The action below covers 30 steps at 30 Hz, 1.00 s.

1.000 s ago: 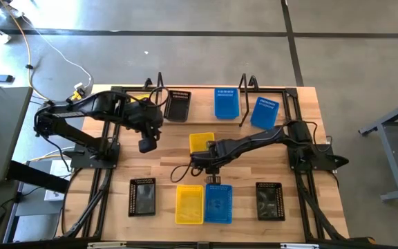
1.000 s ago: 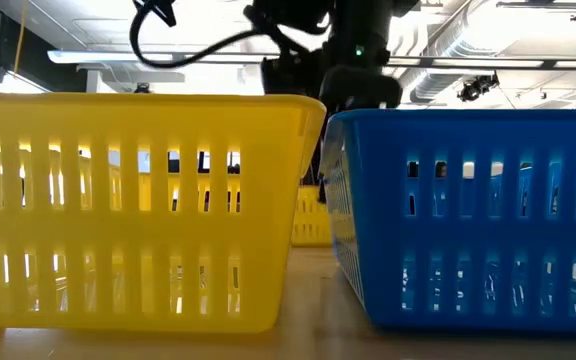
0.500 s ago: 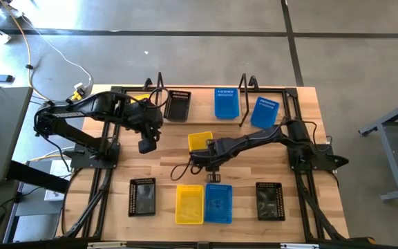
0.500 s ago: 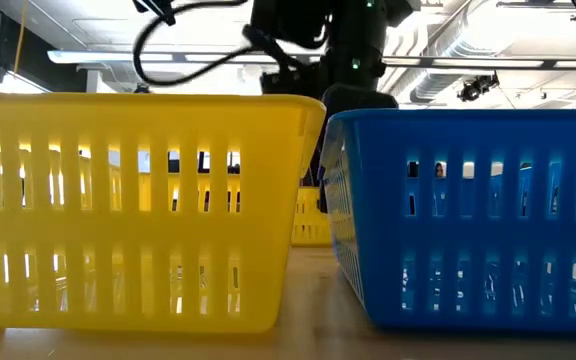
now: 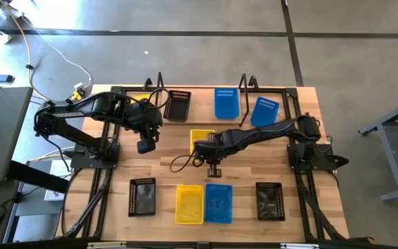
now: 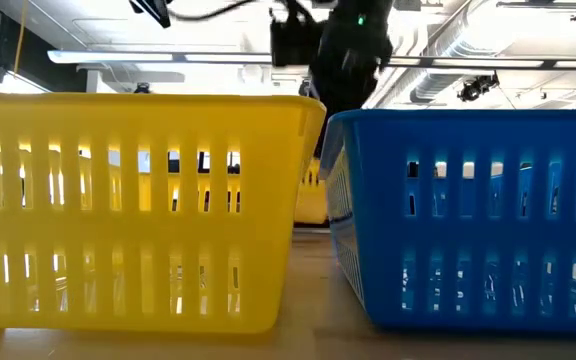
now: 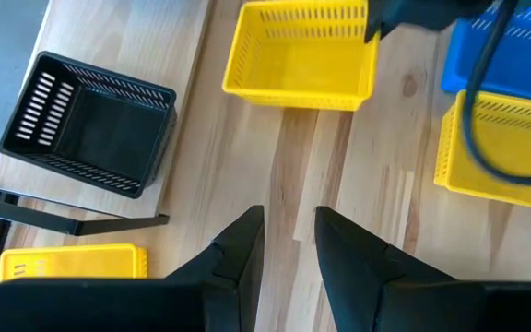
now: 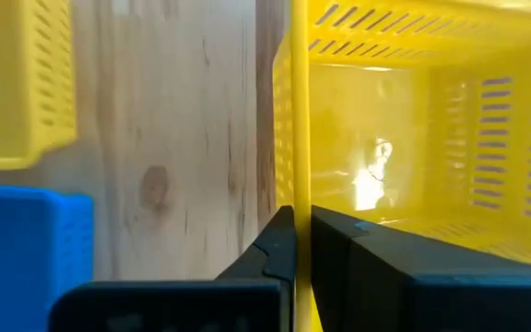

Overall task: Stack baskets on shelf by color
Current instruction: Put the middle yellow bin on the shelf

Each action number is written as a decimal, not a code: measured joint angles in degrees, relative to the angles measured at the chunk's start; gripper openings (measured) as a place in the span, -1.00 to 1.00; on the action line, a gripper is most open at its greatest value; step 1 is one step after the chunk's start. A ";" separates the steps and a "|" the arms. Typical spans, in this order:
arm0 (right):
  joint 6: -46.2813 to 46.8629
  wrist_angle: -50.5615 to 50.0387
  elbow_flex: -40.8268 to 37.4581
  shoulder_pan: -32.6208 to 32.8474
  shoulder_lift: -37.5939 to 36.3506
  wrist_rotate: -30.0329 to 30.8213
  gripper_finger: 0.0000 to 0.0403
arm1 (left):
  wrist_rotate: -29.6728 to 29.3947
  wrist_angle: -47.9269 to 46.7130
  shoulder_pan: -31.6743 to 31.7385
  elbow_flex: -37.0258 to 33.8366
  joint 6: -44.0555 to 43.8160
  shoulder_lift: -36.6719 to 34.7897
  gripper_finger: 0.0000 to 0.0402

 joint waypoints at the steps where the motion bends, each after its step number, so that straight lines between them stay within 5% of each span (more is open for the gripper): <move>1: 0.06 0.07 0.00 -0.02 -0.89 0.05 -0.99 | 0.00 0.00 0.00 0.00 0.00 0.00 -0.55; 16: -11.03 2.05 0.00 -7.34 -7.19 14.53 -1.00 | 0.04 0.07 0.00 0.00 0.00 0.01 -0.55; 30: -20.20 7.19 0.00 -18.72 -6.35 8.86 -1.00 | 0.02 0.09 0.02 0.00 0.00 0.02 -0.55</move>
